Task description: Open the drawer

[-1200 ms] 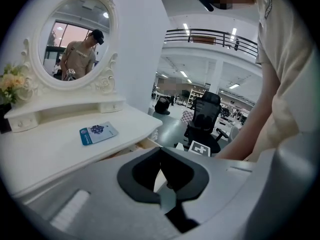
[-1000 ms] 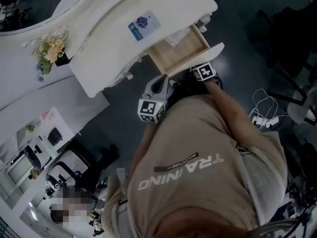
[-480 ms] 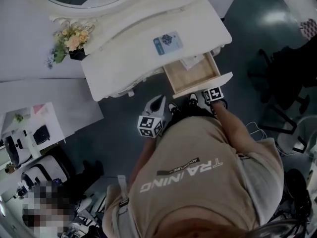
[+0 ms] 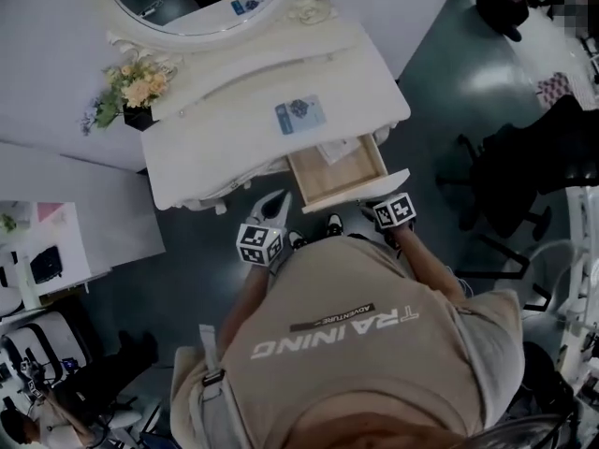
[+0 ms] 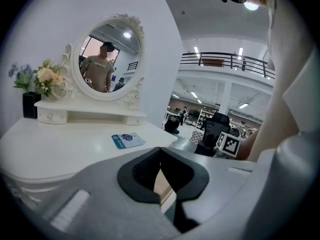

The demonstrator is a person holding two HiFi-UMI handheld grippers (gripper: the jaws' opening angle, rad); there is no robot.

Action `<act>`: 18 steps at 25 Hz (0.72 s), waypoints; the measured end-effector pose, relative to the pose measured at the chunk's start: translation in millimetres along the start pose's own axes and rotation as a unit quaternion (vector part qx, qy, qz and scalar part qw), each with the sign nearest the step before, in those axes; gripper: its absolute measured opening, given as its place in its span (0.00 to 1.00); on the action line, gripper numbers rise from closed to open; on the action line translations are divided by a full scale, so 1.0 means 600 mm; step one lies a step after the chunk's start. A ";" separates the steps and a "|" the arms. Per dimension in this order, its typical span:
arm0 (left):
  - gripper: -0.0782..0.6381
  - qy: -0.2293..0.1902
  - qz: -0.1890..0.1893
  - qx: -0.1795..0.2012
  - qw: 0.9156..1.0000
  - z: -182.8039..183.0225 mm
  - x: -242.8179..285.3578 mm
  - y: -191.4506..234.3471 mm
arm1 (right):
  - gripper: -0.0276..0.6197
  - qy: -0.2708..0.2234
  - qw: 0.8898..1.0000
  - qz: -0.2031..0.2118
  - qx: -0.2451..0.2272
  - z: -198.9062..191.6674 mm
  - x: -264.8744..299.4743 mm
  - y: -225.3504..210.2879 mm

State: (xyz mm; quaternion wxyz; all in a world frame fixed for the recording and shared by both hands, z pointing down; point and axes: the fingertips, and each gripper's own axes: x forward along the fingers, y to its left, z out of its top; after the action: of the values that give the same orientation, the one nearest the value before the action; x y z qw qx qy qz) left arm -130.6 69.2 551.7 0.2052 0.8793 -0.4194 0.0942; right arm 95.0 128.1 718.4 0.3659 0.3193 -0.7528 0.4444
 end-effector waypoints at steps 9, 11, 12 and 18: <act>0.12 -0.026 0.001 0.046 0.999 0.076 -0.012 -0.015 | 0.05 -0.143 0.978 0.007 -0.155 0.191 -0.127 0.106; 0.12 -0.030 0.009 0.062 0.998 0.098 -0.021 -0.021 | 0.05 -0.177 0.967 -0.005 -0.182 0.226 -0.156 0.121; 0.12 -0.033 0.015 0.070 0.997 0.111 -0.025 -0.022 | 0.05 -0.196 0.961 -0.012 -0.194 0.243 -0.169 0.127; 0.12 -0.051 0.060 0.120 0.990 0.175 -0.052 -0.016 | 0.05 -0.302 0.921 -0.046 -0.243 0.317 -0.242 0.146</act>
State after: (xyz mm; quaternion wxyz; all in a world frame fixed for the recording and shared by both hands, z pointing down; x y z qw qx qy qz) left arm -143.4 50.4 443.8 0.0709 0.8742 -0.4673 0.1112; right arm 50.1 14.0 494.8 0.2074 0.3742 -0.8967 0.1132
